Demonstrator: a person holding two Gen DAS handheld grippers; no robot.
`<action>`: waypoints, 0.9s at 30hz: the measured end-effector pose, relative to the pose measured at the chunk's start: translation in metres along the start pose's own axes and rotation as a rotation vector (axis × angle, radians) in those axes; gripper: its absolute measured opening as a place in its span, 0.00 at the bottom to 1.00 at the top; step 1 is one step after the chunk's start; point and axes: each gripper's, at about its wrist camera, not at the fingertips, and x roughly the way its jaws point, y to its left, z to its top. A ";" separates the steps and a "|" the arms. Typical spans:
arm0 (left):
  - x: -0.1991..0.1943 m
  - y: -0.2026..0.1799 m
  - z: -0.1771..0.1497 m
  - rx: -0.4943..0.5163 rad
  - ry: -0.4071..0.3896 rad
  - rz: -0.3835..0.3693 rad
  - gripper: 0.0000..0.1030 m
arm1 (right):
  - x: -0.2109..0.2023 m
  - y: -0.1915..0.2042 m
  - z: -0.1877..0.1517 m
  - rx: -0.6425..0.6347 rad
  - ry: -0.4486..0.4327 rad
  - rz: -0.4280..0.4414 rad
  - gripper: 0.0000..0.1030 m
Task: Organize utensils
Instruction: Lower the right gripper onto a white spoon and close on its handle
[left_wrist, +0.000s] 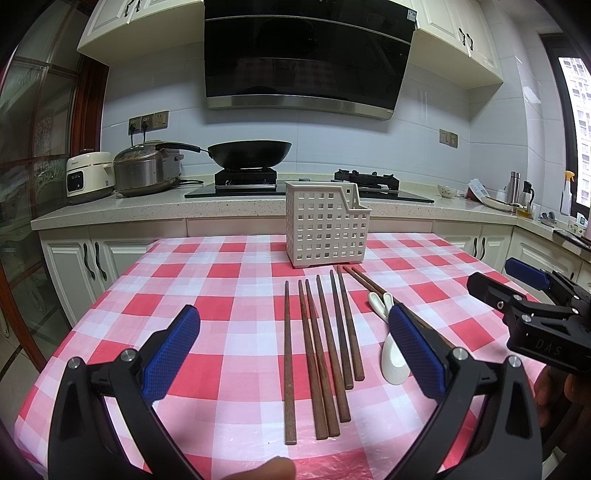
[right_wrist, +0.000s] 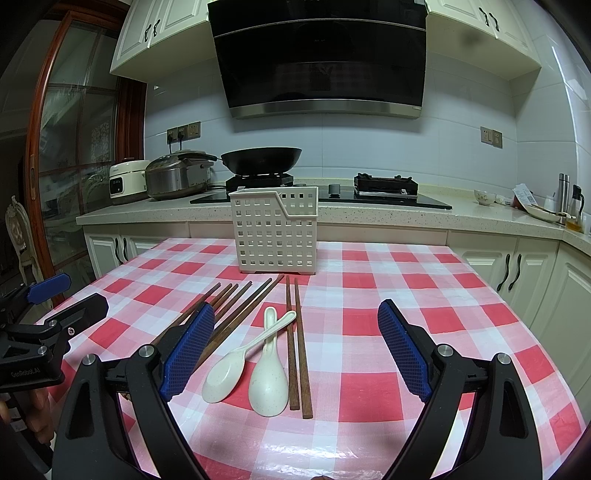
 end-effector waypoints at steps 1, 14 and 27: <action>0.000 0.000 0.000 0.000 0.000 0.000 0.96 | 0.000 0.000 0.000 0.000 0.000 0.000 0.82; 0.003 0.002 0.008 -0.023 0.050 -0.033 0.96 | 0.024 -0.031 0.005 0.069 0.182 -0.071 0.82; 0.059 -0.027 0.031 -0.012 0.219 -0.223 0.89 | 0.063 -0.058 -0.005 0.097 0.362 -0.088 0.82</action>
